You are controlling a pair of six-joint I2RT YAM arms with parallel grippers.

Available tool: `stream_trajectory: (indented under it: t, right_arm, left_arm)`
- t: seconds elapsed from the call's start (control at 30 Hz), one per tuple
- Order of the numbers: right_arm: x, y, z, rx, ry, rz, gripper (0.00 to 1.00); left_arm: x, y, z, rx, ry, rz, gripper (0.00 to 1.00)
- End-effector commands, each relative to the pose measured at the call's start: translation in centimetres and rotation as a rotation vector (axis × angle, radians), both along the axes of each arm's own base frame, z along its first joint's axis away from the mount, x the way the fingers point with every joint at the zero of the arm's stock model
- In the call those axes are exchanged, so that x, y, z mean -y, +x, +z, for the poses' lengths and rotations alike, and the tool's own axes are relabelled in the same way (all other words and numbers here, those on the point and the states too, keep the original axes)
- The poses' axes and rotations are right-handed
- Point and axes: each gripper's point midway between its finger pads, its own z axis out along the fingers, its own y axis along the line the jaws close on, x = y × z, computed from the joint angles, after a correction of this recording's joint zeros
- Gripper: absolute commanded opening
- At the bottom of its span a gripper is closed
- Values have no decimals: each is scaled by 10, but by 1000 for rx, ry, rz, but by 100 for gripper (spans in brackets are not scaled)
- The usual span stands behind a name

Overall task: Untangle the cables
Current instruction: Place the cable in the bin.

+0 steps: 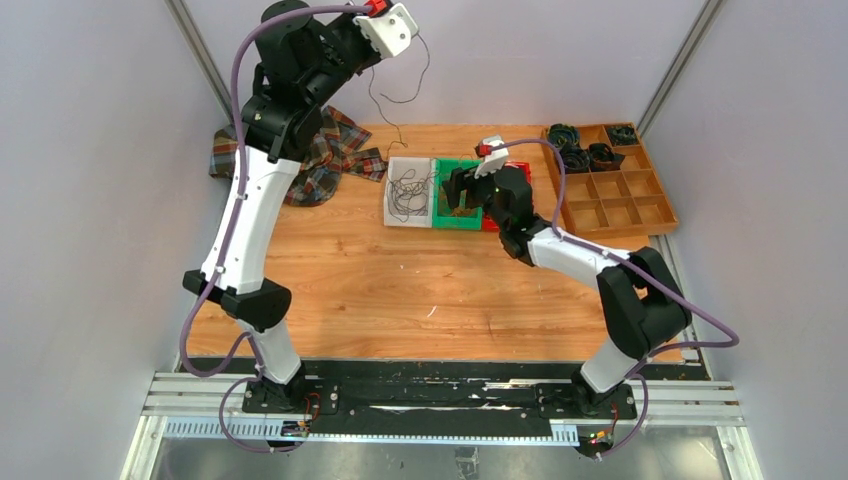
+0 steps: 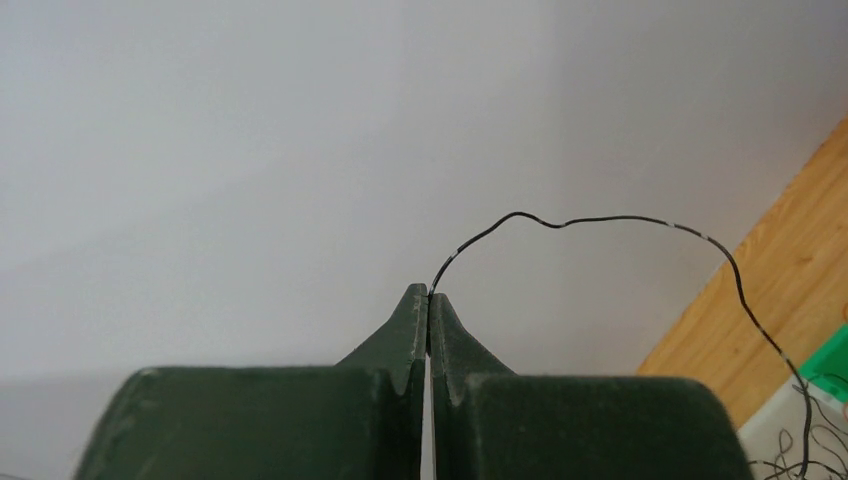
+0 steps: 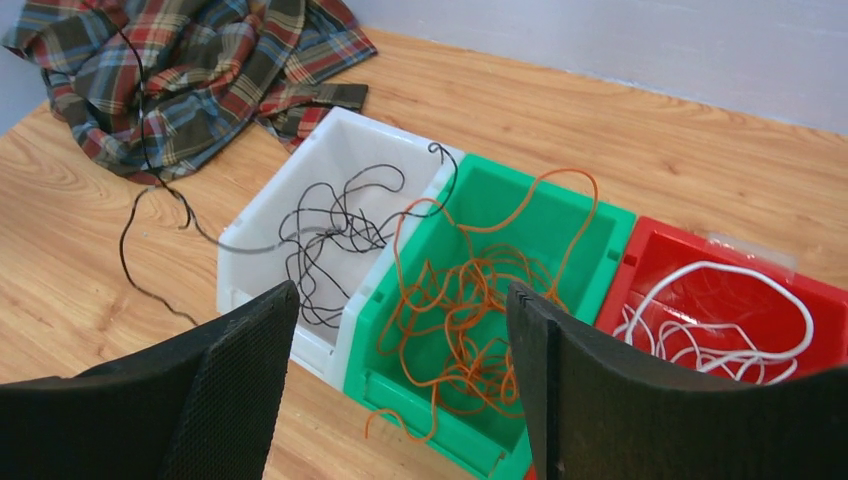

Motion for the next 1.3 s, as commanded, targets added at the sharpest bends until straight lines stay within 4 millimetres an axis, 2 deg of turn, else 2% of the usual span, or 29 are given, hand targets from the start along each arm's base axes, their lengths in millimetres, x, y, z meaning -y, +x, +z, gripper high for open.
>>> stream_trajectory:
  t: [0.0,0.33,0.53,0.73,0.77,0.9,1.27]
  right_arm:
    - [16,1,15,41,25,-60,75]
    - [28,-1,17,63,32,-92,75]
    - [39,-4,13,70,22,-116,75]
    - [59,-10,13,79,13,-166,75]
    - [63,-11,16,83,18,-174,75]
    - [78,-13,13,75,35,-213,75]
    - [98,-17,3,46,54,-272,74]
  left_arm:
    - [3,13,11,71,-33,31,1]
    - [9,43,2,106,-47,76,0]
    - [13,62,-30,76,4,105,0]
    - [23,70,-91,-94,24,76,0]
    - [24,71,-109,-137,33,73,0]
    - [29,66,-160,-255,46,46,0]
    - [29,56,-256,-470,103,41,0]
